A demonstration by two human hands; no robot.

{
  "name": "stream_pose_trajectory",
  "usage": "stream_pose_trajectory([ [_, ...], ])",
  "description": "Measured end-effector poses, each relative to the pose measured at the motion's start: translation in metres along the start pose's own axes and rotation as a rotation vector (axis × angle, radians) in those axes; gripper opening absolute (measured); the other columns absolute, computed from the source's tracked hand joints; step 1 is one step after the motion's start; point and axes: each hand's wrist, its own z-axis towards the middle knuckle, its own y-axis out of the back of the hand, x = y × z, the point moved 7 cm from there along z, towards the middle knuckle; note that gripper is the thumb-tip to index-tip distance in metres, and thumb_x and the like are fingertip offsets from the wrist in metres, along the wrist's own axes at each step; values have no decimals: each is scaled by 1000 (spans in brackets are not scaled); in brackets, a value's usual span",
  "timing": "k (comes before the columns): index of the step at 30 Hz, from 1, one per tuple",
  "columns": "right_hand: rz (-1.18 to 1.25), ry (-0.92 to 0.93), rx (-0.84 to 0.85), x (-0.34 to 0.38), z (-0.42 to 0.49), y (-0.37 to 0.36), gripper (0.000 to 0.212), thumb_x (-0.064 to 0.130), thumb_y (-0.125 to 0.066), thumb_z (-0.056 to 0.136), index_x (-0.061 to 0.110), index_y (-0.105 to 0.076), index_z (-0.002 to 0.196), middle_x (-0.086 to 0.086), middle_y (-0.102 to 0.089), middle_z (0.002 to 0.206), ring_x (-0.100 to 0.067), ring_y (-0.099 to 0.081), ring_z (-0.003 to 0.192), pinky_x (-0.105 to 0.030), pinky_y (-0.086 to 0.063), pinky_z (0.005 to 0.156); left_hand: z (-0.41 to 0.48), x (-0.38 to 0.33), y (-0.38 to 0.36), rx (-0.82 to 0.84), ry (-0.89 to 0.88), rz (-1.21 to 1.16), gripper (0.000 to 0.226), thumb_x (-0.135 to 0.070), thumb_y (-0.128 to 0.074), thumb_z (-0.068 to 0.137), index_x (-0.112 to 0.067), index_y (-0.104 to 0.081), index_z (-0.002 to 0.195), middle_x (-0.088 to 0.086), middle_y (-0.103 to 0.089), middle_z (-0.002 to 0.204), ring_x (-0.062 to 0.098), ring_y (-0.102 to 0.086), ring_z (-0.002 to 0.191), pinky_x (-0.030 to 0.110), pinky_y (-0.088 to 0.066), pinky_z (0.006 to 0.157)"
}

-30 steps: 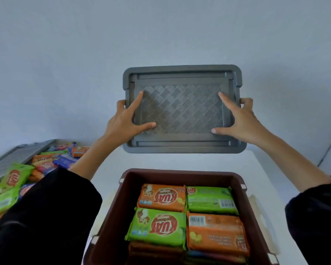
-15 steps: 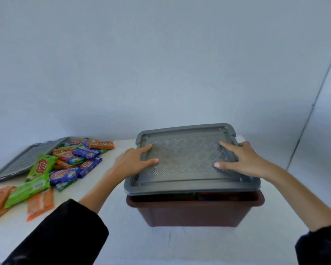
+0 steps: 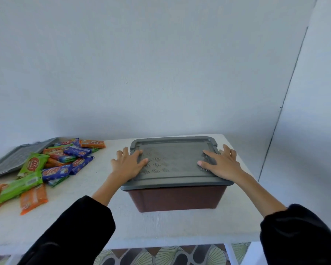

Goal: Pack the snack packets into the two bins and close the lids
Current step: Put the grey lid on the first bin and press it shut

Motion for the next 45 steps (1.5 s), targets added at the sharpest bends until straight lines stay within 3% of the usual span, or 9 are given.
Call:
stream_pose_trajectory([
  [7,45,-24,43,-7,-1,-4,67,67,-44,82,47,-23,142,-11,1,156,-37,-13,142,-48,-22,111,-6,1,-8,24,10,-265,46,-50,-38,93,-26,-38,132,17,-19,147,42,-28,131,51,-31,103],
  [13,159,-36,22,-1,5,-1,71,56,-61,78,40,-32,141,-17,-22,151,-34,-14,141,-47,-26,109,7,12,-15,107,80,-436,78,-56,-50,85,-39,-5,146,25,-34,138,42,-38,125,49,-34,106],
  [15,120,-49,-26,5,4,2,71,51,-61,81,39,-28,143,-17,-21,150,-35,-21,139,-45,-29,107,8,12,-12,39,109,-477,84,-51,-59,83,-35,-7,147,22,-39,135,39,-42,122,46,-39,100],
  [19,-84,-13,-81,29,-5,-3,55,34,-41,97,38,-16,146,-22,-9,153,-41,-21,136,-49,-25,109,5,3,-5,-84,103,-351,80,-44,-61,84,-24,-15,146,19,-47,128,35,-49,115,42,-44,89],
  [22,-197,4,-116,31,-8,-10,48,33,-24,101,36,-14,147,-26,-2,153,-45,-14,138,-51,-19,111,4,-8,-5,-122,62,-218,71,-38,-53,91,-11,-15,146,21,-47,129,36,-48,116,43,-40,98],
  [28,-248,49,-93,31,-10,-12,48,34,-21,100,32,-15,148,-22,0,155,-36,1,144,-49,-15,114,-4,-19,-9,-152,-16,-131,70,-42,-28,98,7,-8,144,26,-24,149,34,-27,137,40,-22,115],
  [34,-261,52,-72,32,-10,-12,49,34,-20,100,30,-13,148,-23,-1,155,-34,1,145,-46,-16,114,-12,-36,-14,1,-102,-41,71,-52,-21,96,-13,8,148,30,-6,152,41,-4,142,44,-6,117],
  [39,-255,46,-94,33,-13,-14,49,34,-19,100,32,-12,148,-24,0,155,-36,1,145,-46,-12,116,-20,-35,-15,111,-192,-40,71,-64,-23,90,-30,0,149,19,14,155,42,10,142,47,4,116],
  [45,-214,83,-111,37,-17,-11,46,38,-25,99,31,-29,144,-13,-19,154,-39,-8,142,-46,-16,116,-23,-41,-18,110,-202,0,64,-58,-20,94,-28,-10,149,14,-1,157,37,3,144,46,3,116],
])
